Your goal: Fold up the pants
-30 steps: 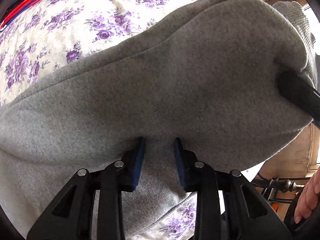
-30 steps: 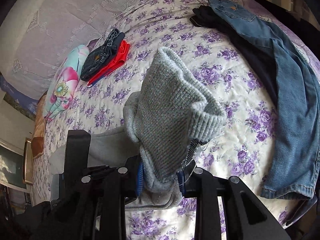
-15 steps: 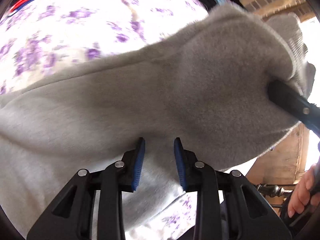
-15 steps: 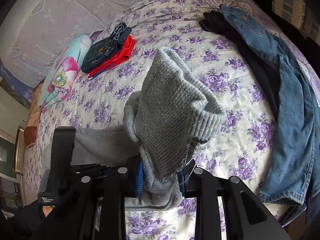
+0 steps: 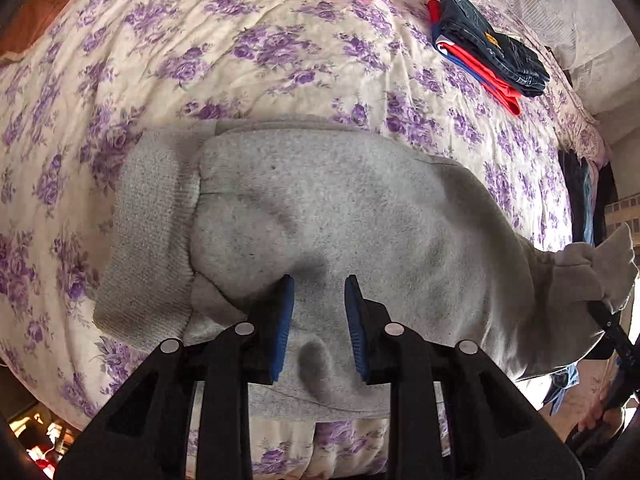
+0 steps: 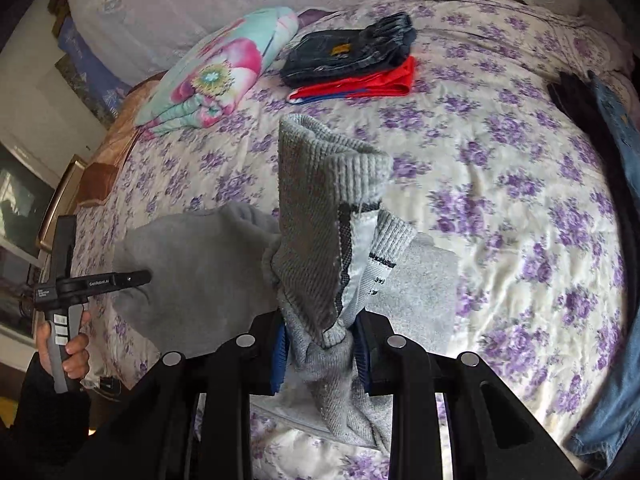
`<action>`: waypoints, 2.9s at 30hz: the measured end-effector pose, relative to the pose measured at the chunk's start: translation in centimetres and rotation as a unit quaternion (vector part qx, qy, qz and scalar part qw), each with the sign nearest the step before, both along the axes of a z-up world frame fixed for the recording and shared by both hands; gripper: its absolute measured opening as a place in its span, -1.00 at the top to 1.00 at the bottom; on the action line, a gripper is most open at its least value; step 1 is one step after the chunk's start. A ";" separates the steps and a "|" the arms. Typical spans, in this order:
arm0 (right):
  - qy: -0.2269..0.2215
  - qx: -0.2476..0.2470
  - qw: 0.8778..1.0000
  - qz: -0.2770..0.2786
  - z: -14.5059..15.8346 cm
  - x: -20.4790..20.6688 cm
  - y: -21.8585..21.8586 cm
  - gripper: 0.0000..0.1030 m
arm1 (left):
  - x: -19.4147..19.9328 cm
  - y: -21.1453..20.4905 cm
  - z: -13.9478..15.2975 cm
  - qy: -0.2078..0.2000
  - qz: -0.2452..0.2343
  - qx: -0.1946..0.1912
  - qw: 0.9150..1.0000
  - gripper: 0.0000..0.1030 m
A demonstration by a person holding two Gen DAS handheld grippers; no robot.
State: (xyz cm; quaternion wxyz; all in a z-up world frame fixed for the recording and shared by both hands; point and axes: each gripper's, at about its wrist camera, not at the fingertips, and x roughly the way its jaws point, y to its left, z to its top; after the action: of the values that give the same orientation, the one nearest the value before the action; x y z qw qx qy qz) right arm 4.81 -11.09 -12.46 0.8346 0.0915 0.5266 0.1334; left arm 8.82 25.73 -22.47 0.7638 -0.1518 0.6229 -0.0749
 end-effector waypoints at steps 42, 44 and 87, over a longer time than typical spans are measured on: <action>0.061 -0.007 0.982 0.180 -1.7 2.0 12.4 0.31 | -3.2 1.1 3.8 -0.049 0.026 -0.040 0.998 -0.25; 0.040 -0.005 0.985 0.168 0.2 1.3 10.9 0.28 | -5.3 3.0 5.8 -0.076 0.058 -0.034 0.995 -0.80; 0.061 -0.019 0.970 0.235 -6.3 4.1 19.5 0.66 | -5.3 -2.7 6.7 -0.131 0.024 -0.037 0.990 0.23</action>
State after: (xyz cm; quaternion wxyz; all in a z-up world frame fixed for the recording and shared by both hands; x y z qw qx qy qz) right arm 8.90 8.38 -18.72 0.7481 -0.0429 0.5855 0.3094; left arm 3.54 23.03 -15.78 0.8342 -0.1840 0.5105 -0.0985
